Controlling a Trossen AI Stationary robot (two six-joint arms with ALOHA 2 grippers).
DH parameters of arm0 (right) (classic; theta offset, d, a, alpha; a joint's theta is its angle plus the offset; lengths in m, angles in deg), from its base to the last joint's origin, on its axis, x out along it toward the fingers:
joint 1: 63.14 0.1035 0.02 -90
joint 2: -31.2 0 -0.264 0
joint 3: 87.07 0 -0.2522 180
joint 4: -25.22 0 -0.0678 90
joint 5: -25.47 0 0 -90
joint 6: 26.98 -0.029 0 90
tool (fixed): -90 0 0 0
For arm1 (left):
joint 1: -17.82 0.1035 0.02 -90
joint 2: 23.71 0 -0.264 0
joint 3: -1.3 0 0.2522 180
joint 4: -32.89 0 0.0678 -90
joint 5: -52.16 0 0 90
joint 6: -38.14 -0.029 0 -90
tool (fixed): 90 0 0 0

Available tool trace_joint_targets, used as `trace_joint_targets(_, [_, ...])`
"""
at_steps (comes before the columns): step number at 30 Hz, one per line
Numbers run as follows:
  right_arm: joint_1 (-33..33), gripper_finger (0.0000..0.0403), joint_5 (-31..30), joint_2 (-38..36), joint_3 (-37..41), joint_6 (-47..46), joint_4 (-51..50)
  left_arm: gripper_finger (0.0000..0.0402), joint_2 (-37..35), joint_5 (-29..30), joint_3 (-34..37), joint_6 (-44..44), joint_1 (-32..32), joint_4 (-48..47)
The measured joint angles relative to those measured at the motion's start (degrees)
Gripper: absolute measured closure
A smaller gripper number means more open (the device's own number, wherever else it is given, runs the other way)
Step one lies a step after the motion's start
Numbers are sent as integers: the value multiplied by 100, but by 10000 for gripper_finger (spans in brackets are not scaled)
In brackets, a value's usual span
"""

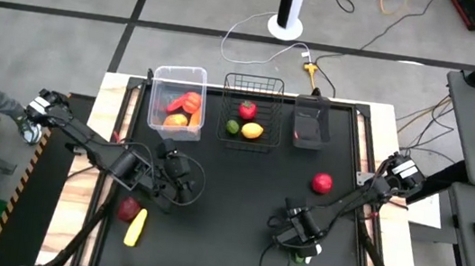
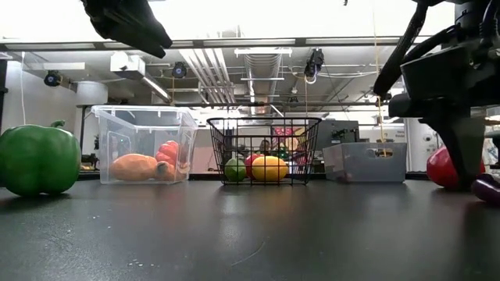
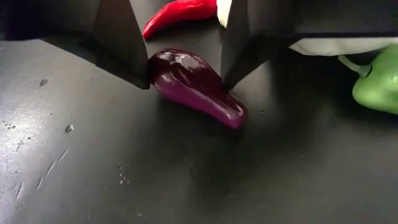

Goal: Sort produce into baskets
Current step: Put the egg plant into the black basket

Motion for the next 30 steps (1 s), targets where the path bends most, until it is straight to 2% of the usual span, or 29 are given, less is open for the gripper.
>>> trace_joint_targets(5, [-11,251,0,0,0,-44,20,123,0,-1,0,0,0,0])
trace_joint_targets(14, [-57,249,-2,-41,-172,-155,0,123,0,-10,0,0,0,26])
trace_joint_targets(22, [-533,251,-73,-44,-1121,-87,-456,123,0,-16,0,0,0,131])
trace_joint_targets(30, [-1405,249,-719,-197,-2349,173,-1474,123,0,-19,0,0,-49,253])
